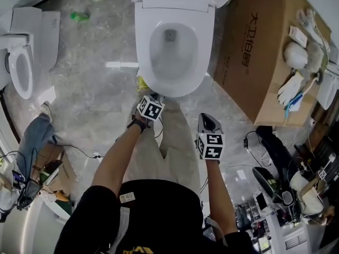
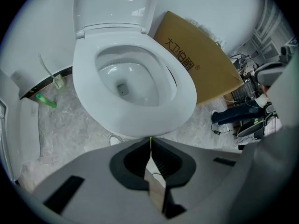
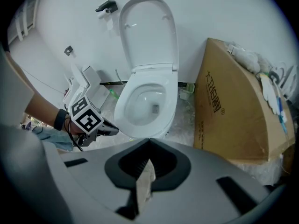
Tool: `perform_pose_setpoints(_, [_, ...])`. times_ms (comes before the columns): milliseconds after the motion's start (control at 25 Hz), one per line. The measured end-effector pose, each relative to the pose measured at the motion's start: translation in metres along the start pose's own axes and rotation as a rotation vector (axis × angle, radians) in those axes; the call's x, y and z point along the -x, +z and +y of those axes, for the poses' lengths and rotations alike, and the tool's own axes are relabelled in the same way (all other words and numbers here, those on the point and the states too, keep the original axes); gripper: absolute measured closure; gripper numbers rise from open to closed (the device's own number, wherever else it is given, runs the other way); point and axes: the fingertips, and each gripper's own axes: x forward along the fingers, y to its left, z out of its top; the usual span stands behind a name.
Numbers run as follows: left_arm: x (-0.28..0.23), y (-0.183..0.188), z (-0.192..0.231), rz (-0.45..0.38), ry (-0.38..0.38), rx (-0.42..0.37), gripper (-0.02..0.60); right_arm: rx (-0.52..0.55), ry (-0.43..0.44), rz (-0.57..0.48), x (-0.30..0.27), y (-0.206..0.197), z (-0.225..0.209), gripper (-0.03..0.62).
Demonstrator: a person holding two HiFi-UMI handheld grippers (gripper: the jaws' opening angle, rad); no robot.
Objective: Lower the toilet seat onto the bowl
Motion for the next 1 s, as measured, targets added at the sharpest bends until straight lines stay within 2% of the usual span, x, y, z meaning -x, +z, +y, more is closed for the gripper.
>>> perform_pose_setpoints(480, [-0.005, 0.000, 0.007, 0.005, -0.009, -0.003, 0.564, -0.015, 0.005, 0.012, -0.001, -0.009, 0.005, 0.600])
perform_pose_setpoints(680, [-0.004, 0.012, 0.021, -0.019, 0.003, 0.033, 0.563, -0.029, 0.010, 0.010, -0.004, -0.011, 0.009, 0.600])
perform_pose_setpoints(1000, [-0.020, 0.017, 0.031, -0.001, 0.004, 0.001, 0.564, -0.036, 0.015, 0.033, -0.010, -0.025, 0.014, 0.600])
